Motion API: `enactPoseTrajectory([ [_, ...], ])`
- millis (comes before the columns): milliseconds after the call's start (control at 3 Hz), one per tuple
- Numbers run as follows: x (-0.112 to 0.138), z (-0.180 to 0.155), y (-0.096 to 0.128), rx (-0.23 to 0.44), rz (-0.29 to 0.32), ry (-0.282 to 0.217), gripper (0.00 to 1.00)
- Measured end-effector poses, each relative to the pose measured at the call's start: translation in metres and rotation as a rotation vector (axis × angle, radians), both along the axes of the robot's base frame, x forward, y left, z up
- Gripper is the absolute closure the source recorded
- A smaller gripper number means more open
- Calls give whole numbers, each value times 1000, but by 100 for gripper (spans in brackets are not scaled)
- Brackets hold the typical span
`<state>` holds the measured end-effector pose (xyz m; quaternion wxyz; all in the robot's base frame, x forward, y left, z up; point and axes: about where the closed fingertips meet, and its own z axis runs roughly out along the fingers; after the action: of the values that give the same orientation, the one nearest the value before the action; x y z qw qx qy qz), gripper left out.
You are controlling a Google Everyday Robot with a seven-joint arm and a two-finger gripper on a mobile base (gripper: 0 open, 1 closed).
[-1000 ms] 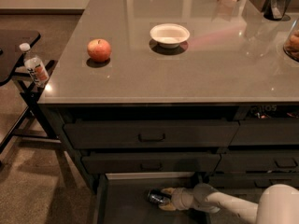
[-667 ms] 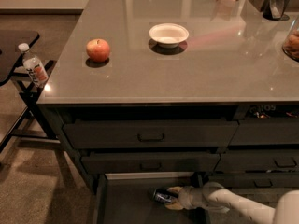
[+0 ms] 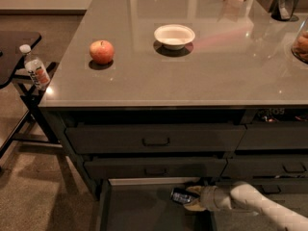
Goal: Pick pepsi can from bottom drawer and place on counter
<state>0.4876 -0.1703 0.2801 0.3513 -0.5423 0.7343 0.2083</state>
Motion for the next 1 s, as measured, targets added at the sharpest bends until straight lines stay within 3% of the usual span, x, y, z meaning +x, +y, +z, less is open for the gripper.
enactPoseTrajectory([
  [333, 0, 58, -23, -2, 22, -44, 100],
  [1000, -18, 176, -63, -12, 56, -179, 100],
])
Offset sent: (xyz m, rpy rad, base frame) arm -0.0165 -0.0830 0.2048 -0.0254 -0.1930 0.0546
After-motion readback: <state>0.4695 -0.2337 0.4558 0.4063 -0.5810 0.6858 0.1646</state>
